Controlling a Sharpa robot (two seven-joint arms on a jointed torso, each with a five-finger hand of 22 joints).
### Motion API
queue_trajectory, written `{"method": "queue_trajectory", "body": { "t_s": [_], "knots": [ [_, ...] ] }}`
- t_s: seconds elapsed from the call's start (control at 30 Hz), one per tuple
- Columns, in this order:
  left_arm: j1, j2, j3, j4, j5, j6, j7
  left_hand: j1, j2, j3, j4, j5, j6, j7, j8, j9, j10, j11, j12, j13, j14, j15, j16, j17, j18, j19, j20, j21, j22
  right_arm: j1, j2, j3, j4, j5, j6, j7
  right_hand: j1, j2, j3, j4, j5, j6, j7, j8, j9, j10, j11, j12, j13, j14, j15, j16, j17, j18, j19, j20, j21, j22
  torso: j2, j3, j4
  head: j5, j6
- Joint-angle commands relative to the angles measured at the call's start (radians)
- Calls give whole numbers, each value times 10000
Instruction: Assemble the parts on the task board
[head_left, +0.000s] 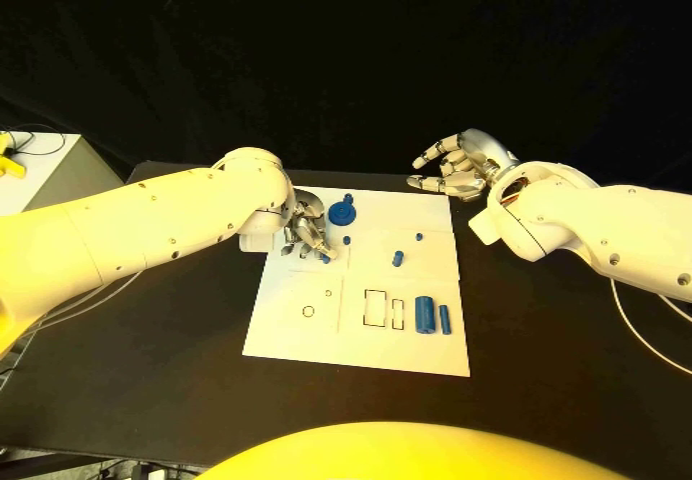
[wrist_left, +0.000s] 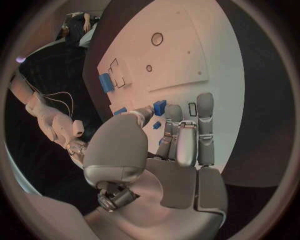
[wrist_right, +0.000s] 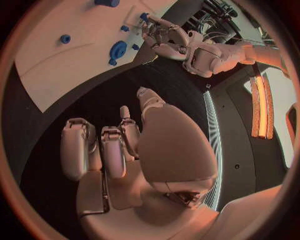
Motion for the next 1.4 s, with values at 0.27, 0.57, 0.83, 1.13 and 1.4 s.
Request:
{"method": "queue_trajectory", "body": {
  "t_s": [0.27,0.57,0.83,1.13,1.4],
  "knots": [
    [-16,60,-2,-39,132,190,57,228,33,168,-8,-6,-67,-36,19,36,-110,9,24,-21,-45,20,64,49,-61,-79,-15,65,4,-17,24,4,-3,-46,189,35,-86,35,36,7,51,-64,27,-48,-9,-60,10,-36,447,938,83,-17,2236,97,331,93,-50,1365,-15,8,10,12,-57],
    [-22,45,-9,-69,258,236,92,514,128,457,-37,-9,-55,-57,9,81,-150,-11,12,-63,-62,5,69,34,-58,-125,-15,99,13,-27,29,4,6,-46,219,40,-97,52,54,6,57,-63,28,-48,-11,-44,12,-19,463,936,85,-21,2229,95,335,96,-41,1371,-10,11,11,21,-89],
    [-25,-22,-11,-54,449,189,150,1245,72,2290,-638,-28,-96,-98,97,348,-127,-81,-18,-132,-71,-54,100,26,-53,-214,-58,247,77,-33,28,4,0,-46,235,45,-102,61,64,4,59,-62,29,-47,-13,-45,12,-18,462,935,86,-22,2227,96,334,97,-46,1369,-9,10,12,26,-101],
    [-32,-211,-3,41,740,-478,280,754,-305,4477,-1874,64,-77,-169,606,989,403,-144,177,124,144,-127,309,361,-150,96,-118,791,688,-45,20,4,-9,-45,225,59,-102,61,64,4,59,-62,29,-47,-13,-45,12,-18,462,935,86,-22,2227,96,334,97,-46,1369,-8,10,10,14,-118],
    [-34,-437,15,233,1080,-1509,315,-38,-652,5157,-2527,1487,261,-310,835,1329,1179,-300,656,804,419,-270,559,851,-283,593,-240,1413,1509,-48,-9,4,-8,-44,214,65,-102,61,64,4,59,-62,29,-47,-13,-45,12,-18,462,935,86,-22,2227,96,334,97,-46,1369,-14,10,23,20,-130]
  ]
}}
